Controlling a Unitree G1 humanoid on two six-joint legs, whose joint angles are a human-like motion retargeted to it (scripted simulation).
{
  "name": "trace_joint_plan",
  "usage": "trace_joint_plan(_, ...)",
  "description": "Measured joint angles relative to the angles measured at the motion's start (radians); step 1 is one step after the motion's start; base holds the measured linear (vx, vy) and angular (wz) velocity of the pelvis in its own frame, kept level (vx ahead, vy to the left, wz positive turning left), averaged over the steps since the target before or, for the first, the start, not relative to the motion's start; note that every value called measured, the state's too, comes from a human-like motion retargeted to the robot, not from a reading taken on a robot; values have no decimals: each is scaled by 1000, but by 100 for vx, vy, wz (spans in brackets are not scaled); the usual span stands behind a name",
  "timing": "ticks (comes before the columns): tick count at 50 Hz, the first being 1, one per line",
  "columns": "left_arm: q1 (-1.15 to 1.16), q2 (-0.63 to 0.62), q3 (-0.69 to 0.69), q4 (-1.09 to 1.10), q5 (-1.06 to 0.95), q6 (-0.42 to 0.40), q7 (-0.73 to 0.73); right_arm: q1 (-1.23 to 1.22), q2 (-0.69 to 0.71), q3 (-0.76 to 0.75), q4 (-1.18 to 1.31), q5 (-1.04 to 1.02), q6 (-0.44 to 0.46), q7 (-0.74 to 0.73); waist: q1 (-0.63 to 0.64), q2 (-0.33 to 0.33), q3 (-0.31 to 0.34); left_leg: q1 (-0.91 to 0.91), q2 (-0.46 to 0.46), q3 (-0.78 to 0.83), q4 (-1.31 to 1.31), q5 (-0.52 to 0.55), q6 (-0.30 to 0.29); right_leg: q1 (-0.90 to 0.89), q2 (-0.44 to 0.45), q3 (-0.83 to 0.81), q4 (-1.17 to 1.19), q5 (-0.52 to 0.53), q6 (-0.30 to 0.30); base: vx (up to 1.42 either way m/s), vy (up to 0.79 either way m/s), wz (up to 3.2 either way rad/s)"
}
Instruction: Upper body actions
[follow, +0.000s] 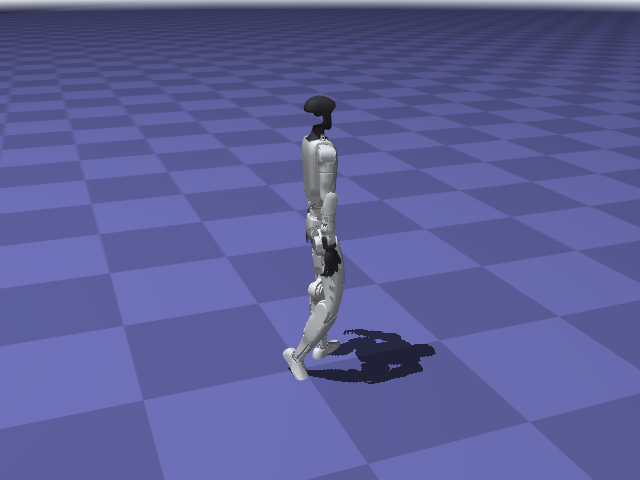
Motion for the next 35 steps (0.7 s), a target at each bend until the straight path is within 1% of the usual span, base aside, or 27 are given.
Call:
trace_joint_plan(1, -11, 8, -6, 11, 35, 20, 0, -1, 3, -4, 4, 5, 2, -2, -12, -7, 4, -10, -5, -22, 1, 5, 5, -76, 31, 165, 46, -32, 53, 5, -3, 143)
trace_joint_plan(2, -20, 15, -12, 20, 63, 35, 0, -1, 6, -7, 6, 10, 3, -3, -23, -12, 6, -19, -7, -43, 3, 9, 10, -135, 63, 293, 76, -57, 95, -1, -11, 146)
trace_joint_plan(3, -24, 19, -16, 25, 75, 43, -2, 0, 8, -8, 5, 14, 2, -2, -31, -11, 7, -28, -3, -59, 6, 13, 11, -157, 95, 346, 74, -70, 113, 5, -10, 134)
trace_joint_plan(5, -30, 29, -28, 33, 82, 50, -19, 4, 14, -6, -2, 21, -3, -2, -54, -9, 13, -47, 9, -101, 14, 21, 14, -180, 142, 397, 40, -109, 137, 10, -11, 139)
trace_joint_plan(8, -28, 35, -31, 32, 61, 48, -45, 10, 21, 7, -18, 5, -8, -7, -78, -27, 25, -60, -2, -152, 18, 31, 13, -198, 175, 422, -81, -191, 128, 4, -13, 127)
trace_joint_plan(10, -17, 26, -12, 30, 58, 47, -43, 13, 25, 17, -18, -10, -6, -12, -77, -48, 28, -62, -20, -173, 17, 35, 12, -213, 209, 491, -193, -229, 124, 12, -14, 86)
trace_joint_plan(13, 1, 14, 4, 38, 42, 39, -34, 8, 29, 32, -3, -23, -1, -17, -81, -90, 45, -47, -68, -211, 17, 37, 13, -205, 251, 630, -373, -270, 136, 9, -13, 96)
trace_joint_plan(14, 7, 14, -2, 43, 37, 37, -34, 7, 31, 39, 4, -22, -1, -16, -87, -101, 54, -36, -81, -227, 20, 37, 12, -187, 253, 630, -427, -254, 106, 10, -15, 121)
trace_joint_plan(15, 13, 14, -10, 48, 35, 36, -34, 7, 34, 46, 12, -19, 0, -15, -94, -109, 64, -25, -92, -244, 24, 36, 11, -165, 251, 609, -478, -225, 61, 10, -15, 132)
trace_joint_plan(17, 16, 28, -43, 63, 53, 37, -42, 2, 41, 57, 33, -16, 2, -1, -105, -130, 70, -6, -113, -289, 32, 38, 4, -112, 248, 589, -500, -261, 61, 11, -11, 133)
trace_joint_plan(18, 20, 31, -57, 64, 75, 41, -41, 2, 45, 59, 42, -20, 6, 10, -104, -137, 65, -7, -122, -311, 39, 38, 2, -88, 234, 516, -515, -263, 59, 11, -9, 113)
trace_joint_plan(20, 23, 25, -75, 69, 119, 49, -23, 2, 53, 48, 48, -35, 19, 33, -86, -141, 57, -12, -123, -341, 52, 38, -5, -66, 224, 502, -529, -260, 67, 11, -9, 88)
trace_joint_plan(22, 39, -3, -76, 79, 148, 21, 26, 9, 58, 37, 37, -57, 23, 36, -52, -136, 43, -15, -122, -368, 63, 37, -11, -36, 221, 425, -552, -266, 57, 13, -2, 76)
trace_joint_plan(25, 64, -10, -73, 72, 129, -30, 5, 9, 60, 54, 14, -74, 13, 20, -51, -134, 32, -10, -133, -402, 64, 34, -9, -3, 234, 404, -584, -266, 46, 8, -5, 66)
trace_joint_plan(30, 78, -33, -13, 94, 88, 4, 3, -7, 66, 63, 7, -74, 13, 42, -65, -131, -12, -28, -144, -446, 60, 42, -13, 13, 242, 364, -612, -272, 34, 4, -4, 53)
trace_joint_plan(35, 60, -42, -2, 94, -9, 21, -15, -27, 70, 56, -30, -49, 1, 61, -48, -130, -10, -35, -142, -452, 60, 48, -19, 21, 249, 332, -616, -279, 23, -3, -3, 23)
